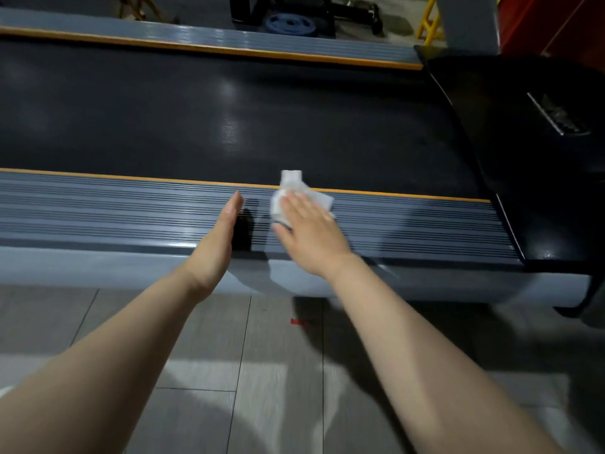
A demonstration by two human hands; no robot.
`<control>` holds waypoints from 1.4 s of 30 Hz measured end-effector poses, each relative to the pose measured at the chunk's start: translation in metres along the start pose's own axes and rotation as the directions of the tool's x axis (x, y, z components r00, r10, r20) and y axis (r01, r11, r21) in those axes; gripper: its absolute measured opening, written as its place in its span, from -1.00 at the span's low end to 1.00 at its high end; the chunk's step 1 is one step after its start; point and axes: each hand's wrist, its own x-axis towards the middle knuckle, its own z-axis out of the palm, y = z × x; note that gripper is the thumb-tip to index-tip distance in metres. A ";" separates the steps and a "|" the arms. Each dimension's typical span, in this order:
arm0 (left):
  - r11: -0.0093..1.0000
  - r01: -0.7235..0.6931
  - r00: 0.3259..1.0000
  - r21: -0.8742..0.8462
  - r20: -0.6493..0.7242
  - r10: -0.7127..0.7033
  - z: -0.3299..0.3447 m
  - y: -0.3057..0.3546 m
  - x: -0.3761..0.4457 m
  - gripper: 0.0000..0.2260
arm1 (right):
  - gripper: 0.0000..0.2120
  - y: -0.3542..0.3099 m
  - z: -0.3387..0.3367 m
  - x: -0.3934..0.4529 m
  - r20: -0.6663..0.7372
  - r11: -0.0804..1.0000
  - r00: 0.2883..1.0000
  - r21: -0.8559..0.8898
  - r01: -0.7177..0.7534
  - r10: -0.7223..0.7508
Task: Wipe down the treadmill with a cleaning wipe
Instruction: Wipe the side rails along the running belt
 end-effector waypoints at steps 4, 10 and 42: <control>0.933 -0.053 0.998 0.355 0.041 0.041 -0.004 -0.008 0.000 -0.47 | -0.44 0.091 -0.021 -0.078 -0.271 0.958 0.921 0.020 -0.286 0.281; 0.560 -0.159 0.977 0.813 0.046 0.210 0.032 -0.015 -0.008 -0.37 | -0.49 0.182 -0.046 -0.168 -0.405 0.903 0.807 0.182 -0.390 0.430; 0.190 -0.833 0.551 0.520 0.745 0.375 0.251 0.043 0.107 -0.49 | -0.55 0.297 -0.041 -0.166 -0.252 0.271 -0.267 0.962 0.036 0.930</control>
